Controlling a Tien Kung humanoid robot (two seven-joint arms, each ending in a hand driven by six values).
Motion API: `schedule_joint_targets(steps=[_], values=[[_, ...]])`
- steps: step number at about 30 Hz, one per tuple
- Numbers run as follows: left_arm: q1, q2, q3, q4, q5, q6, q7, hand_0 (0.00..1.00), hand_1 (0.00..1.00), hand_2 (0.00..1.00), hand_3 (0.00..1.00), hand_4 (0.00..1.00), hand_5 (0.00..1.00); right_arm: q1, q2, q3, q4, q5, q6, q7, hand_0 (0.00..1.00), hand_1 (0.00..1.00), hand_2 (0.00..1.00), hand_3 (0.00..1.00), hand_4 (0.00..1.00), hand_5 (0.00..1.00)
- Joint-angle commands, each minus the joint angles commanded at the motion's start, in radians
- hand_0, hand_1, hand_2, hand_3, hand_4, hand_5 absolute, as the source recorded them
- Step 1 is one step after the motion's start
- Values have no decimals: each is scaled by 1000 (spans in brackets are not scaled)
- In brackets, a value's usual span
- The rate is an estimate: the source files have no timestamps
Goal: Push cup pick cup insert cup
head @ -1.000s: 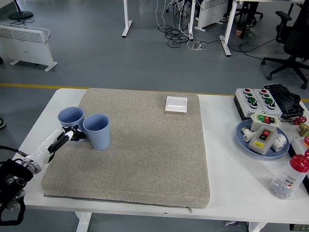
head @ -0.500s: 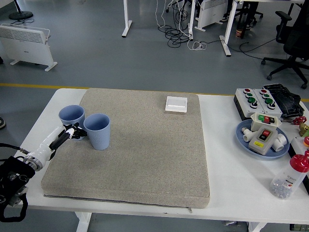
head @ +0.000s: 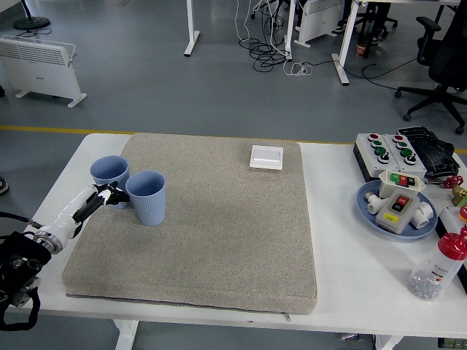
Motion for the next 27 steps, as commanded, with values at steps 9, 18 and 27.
schedule_joint_targets(steps=[9, 18, 27], values=[[23, 19, -19, -35, 10, 3, 1, 805, 707, 606, 510, 501, 998, -1, 0, 4, 0, -6, 0, -1, 775, 715, 719, 619, 284, 557], [164, 92, -207, -219, 105, 47, -31, 491, 601, 541, 489, 509, 998, -2, -1, 4, 0, 2, -1, 1, 774, 716, 717, 619, 285, 557], [190, 193, -317, -493, 235, 152, -140, 384, 529, 518, 529, 727, 722, -1, -5, 15, 0, -7, -1, 1, 775, 715, 717, 619, 285, 557]])
